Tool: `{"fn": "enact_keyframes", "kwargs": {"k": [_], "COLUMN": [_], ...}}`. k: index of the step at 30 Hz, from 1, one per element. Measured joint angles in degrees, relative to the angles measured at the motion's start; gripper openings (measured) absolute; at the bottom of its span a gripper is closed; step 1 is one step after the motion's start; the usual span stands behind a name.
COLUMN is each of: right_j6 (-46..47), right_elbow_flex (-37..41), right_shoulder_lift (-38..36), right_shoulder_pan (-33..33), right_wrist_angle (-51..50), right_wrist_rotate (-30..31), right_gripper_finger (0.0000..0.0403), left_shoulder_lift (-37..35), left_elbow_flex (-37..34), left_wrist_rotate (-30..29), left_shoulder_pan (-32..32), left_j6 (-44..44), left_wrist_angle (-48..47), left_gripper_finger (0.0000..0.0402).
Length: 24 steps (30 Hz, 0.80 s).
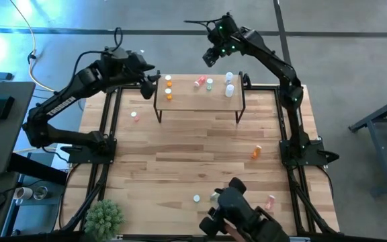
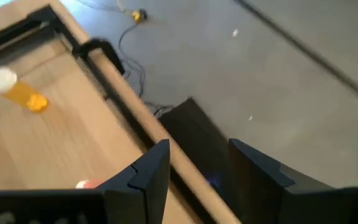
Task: Pick and place medicine bottles onto shelf by color
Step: Adjust the pill bottles on the shelf
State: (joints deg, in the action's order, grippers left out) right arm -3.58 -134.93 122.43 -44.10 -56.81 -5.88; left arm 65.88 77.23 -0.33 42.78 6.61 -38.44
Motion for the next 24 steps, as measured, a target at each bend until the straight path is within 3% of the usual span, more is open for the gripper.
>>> {"fn": "enact_keyframes", "kwargs": {"k": [24], "right_j6": [-3.1], "right_elbow_flex": [0.0], "right_shoulder_lift": [7.5], "right_shoulder_pan": [1.2], "right_wrist_angle": [-6.9], "right_wrist_rotate": [-4.4], "right_gripper_finger": [0.0154], "left_shoulder_lift": [-9.1], "left_elbow_flex": [0.0], "left_wrist_rotate": [-2.3], "left_shoulder_pan": [0.0], "left_j6": [-2.5], "left_wrist_angle": [-3.0], "left_gripper_finger": [0.0213]}}
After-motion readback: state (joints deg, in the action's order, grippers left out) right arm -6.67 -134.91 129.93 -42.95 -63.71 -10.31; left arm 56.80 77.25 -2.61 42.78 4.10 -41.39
